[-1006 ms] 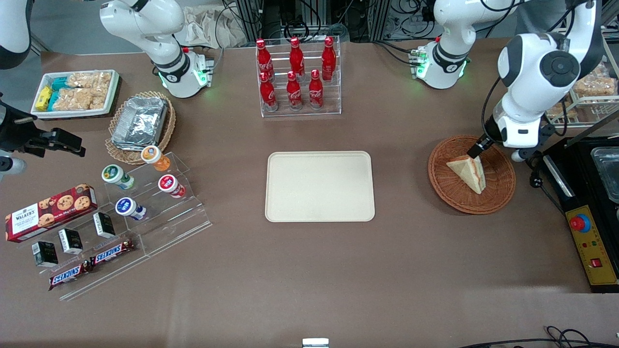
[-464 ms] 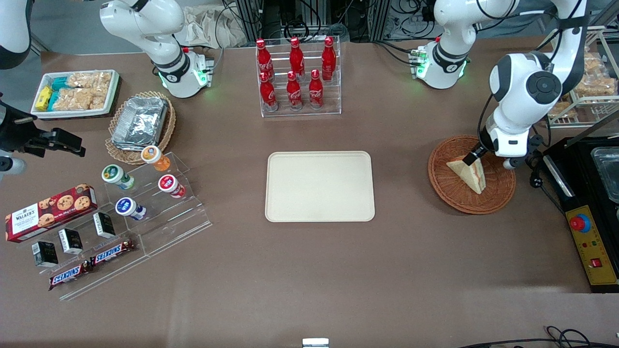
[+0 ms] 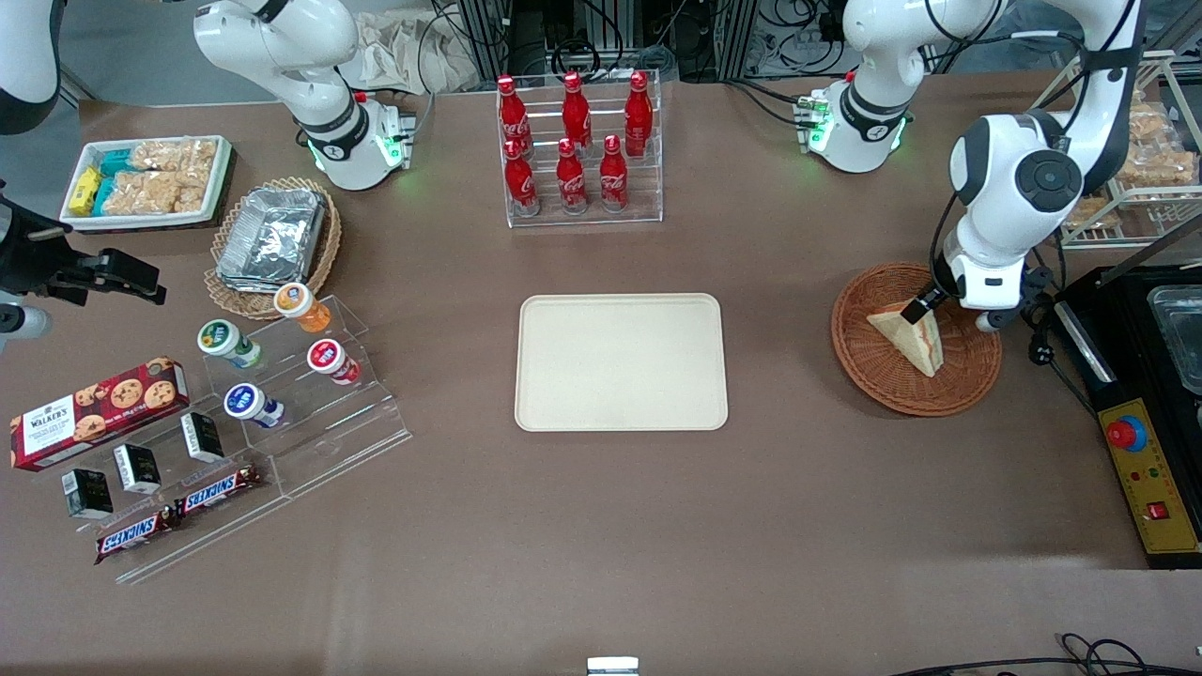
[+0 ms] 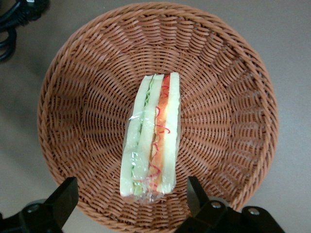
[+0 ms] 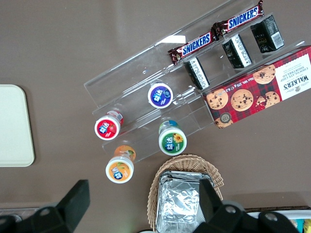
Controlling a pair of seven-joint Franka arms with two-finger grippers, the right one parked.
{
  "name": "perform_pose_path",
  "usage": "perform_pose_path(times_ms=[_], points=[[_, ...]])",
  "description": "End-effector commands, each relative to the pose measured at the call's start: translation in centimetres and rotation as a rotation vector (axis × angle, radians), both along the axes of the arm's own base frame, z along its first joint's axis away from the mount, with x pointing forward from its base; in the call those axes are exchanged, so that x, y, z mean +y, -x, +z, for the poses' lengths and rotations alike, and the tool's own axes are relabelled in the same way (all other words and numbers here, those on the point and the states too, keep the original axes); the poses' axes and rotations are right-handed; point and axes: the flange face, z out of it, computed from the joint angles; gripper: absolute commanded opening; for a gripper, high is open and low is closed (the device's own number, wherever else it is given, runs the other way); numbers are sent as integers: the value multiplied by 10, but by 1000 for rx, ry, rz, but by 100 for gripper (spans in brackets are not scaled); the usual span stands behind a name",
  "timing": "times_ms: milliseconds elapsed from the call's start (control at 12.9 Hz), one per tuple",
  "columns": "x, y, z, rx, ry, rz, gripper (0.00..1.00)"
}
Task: Place sandwich from basket to tray
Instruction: 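Lower the open left gripper around the sandwich and close it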
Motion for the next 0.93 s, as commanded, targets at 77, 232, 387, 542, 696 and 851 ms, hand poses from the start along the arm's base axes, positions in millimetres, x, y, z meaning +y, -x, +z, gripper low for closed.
perform_pose_path(times_ms=[77, 232, 387, 542, 696, 851], points=[[6, 5, -17, -24, -4, -1, 100], [10, 5, -24, -29, 3, 8, 99], [11, 4, -31, -31, 10, 11, 99], [10, 3, -36, -36, 15, 10, 100], [9, 2, -43, -37, 21, 9, 100], [9, 2, -50, -34, 26, 8, 100]])
